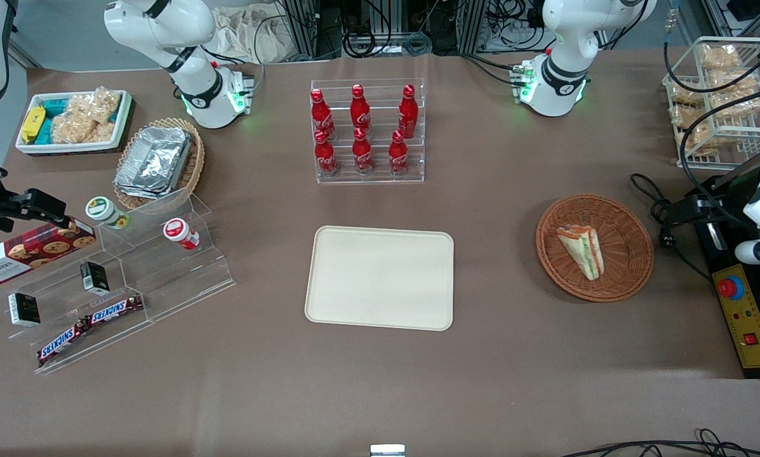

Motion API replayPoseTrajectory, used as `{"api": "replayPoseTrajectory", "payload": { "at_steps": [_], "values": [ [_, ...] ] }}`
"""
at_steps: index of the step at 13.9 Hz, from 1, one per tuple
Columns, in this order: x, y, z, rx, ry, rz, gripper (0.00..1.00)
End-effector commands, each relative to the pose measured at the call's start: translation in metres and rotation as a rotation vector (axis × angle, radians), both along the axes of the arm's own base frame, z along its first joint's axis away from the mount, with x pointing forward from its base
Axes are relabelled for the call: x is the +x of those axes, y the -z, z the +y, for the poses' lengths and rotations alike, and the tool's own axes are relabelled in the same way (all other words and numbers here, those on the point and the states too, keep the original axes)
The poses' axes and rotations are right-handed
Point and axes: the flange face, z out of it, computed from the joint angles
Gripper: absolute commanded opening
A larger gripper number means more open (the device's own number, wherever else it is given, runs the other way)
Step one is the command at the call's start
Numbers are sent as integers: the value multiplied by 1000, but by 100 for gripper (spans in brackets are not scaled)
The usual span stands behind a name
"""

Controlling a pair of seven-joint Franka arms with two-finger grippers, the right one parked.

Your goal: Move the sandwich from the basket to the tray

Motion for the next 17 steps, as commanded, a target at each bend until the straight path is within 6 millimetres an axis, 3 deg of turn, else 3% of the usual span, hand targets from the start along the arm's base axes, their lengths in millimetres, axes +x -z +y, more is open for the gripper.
{"api": "replayPoseTrajectory", "payload": {
  "at_steps": [1,14,17],
  "values": [
    [-1,1,0,13,2,10,99],
    [1,8,-1,5,2,23,99],
    [2,41,-4,6,5,84,99]
  ]
}}
